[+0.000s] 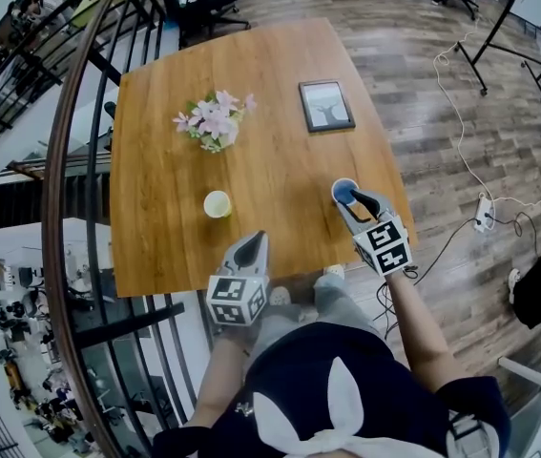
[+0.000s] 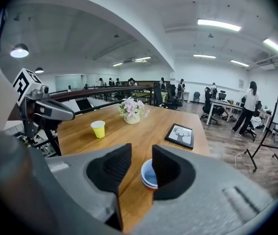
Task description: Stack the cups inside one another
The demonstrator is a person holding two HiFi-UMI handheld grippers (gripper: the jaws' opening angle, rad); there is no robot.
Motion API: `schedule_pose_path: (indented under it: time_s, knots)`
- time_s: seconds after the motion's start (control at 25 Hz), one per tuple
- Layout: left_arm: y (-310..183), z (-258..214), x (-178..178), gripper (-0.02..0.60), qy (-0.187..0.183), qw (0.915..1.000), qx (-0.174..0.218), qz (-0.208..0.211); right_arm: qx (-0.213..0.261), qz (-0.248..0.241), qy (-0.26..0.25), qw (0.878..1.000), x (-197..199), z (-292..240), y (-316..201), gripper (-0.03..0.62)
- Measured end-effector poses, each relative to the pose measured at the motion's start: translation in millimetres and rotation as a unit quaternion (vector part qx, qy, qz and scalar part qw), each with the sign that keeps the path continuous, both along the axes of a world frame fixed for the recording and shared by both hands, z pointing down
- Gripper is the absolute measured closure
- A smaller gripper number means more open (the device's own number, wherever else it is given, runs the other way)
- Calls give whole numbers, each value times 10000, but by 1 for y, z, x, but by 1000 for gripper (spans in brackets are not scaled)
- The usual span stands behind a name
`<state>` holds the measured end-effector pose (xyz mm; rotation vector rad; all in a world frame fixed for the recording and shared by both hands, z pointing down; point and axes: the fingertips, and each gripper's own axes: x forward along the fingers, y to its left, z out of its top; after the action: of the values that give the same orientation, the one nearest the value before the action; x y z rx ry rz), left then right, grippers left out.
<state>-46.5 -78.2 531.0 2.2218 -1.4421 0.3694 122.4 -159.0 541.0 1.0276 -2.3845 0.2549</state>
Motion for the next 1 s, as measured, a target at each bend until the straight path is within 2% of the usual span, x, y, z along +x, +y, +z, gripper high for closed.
schedule_pose_path:
  time_s: [0.28,0.64,1.0]
  knots:
    - [-1,2,-6,565,37,10000,36,15,9,-4,-188,9998,-12,1,22,594]
    - [0,3,-12,565,76,9999,78,58,-136,-202,-119,9996,-26,10,51,595]
    - [5,2,-24,565,79,9999,68,-37,-126,-551,-147,9983,-58,6,56,594]
